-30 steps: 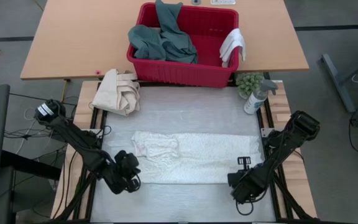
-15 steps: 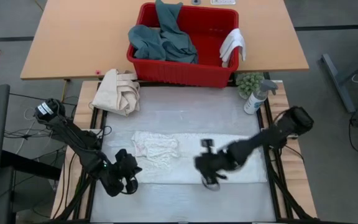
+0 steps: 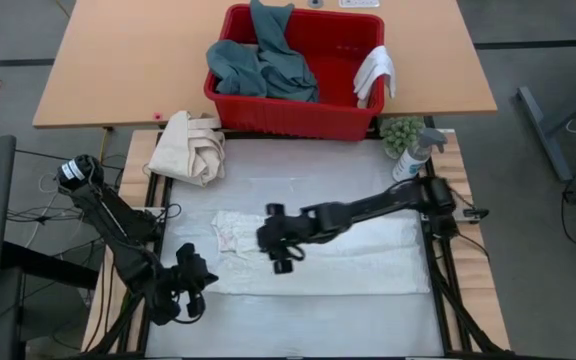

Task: Fold Laundry from Bin
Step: Fold the white shirt

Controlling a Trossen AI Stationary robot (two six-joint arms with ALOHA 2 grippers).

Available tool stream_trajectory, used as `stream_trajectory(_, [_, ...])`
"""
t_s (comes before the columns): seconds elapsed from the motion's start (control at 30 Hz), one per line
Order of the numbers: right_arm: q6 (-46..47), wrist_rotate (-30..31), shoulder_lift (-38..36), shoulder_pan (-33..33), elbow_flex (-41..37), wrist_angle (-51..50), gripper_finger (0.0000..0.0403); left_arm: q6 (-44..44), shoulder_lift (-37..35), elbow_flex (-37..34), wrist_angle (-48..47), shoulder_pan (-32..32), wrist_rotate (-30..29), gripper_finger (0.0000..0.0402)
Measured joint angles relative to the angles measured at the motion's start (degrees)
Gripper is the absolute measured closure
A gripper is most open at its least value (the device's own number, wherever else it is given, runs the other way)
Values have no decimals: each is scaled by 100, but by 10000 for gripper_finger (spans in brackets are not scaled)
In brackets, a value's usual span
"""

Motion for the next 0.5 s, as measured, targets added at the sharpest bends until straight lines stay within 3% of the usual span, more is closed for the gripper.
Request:
stream_trajectory(0.2, [-1107, 6, 1112, -51, 1592, -874, 173, -340, 2, 0, -138, -2, -150, 389])
stream_trajectory(0.5, [-1564, -115, 1775, -161, 2051, -1084, 182, -599, 2, -2, -251, 0, -410, 384])
